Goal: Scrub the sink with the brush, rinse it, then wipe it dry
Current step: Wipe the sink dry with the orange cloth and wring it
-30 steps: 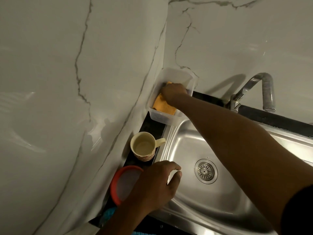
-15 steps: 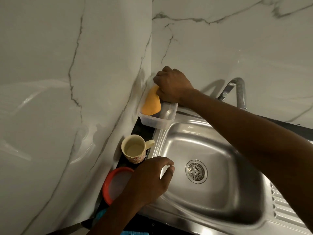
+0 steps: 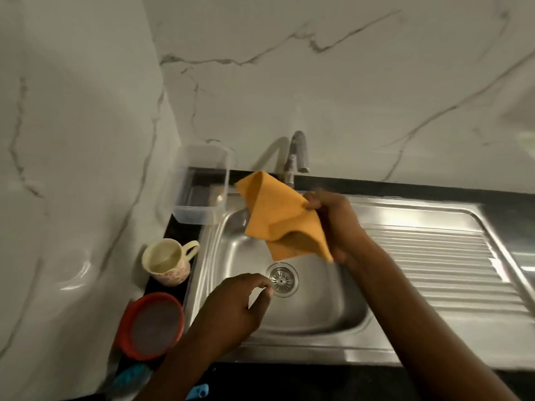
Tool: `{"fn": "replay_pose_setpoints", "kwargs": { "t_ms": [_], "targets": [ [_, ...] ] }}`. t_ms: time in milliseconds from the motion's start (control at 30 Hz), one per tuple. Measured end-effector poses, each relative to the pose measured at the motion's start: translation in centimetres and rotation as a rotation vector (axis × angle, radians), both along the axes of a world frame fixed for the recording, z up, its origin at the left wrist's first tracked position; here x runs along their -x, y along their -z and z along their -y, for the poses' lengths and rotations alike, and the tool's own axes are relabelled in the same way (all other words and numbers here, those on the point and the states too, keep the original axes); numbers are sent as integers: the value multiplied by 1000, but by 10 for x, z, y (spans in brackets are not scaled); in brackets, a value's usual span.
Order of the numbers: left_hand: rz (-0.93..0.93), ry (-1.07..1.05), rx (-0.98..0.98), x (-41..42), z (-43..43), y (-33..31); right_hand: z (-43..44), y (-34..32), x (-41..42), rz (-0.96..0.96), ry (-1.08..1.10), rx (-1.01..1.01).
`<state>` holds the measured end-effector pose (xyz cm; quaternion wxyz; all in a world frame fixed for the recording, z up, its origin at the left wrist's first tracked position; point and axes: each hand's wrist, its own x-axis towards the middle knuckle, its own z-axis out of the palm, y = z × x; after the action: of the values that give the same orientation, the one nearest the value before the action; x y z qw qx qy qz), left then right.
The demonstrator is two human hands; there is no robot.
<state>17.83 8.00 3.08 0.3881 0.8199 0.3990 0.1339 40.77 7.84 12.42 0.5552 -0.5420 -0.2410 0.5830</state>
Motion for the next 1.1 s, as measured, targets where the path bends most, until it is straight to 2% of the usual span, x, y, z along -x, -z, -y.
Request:
{"fn": "replay_pose_setpoints", "kwargs": {
  "t_ms": [133,267,400,500,633,833,1100],
  "targets": [
    [51,33,22,-33,36,-11,99,5,-32,-344,257,-9],
    [85,73,38,-76,76,-21,192,9,-57,-464,486,18],
    [107,109,35,-129,123,-33,280,7,-84,-385,539,2],
    [149,127,55,-166,161,-41,340,8,-105,-333,477,162],
    [187,129,114,-204,207,-47,393,9,-140,-150,379,327],
    [174,206,126,-250,255,-55,453,28,-176,-231,414,346],
    [176,286,97,-304,257,-57,453,25,-204,-235,509,348]
  ]
}}
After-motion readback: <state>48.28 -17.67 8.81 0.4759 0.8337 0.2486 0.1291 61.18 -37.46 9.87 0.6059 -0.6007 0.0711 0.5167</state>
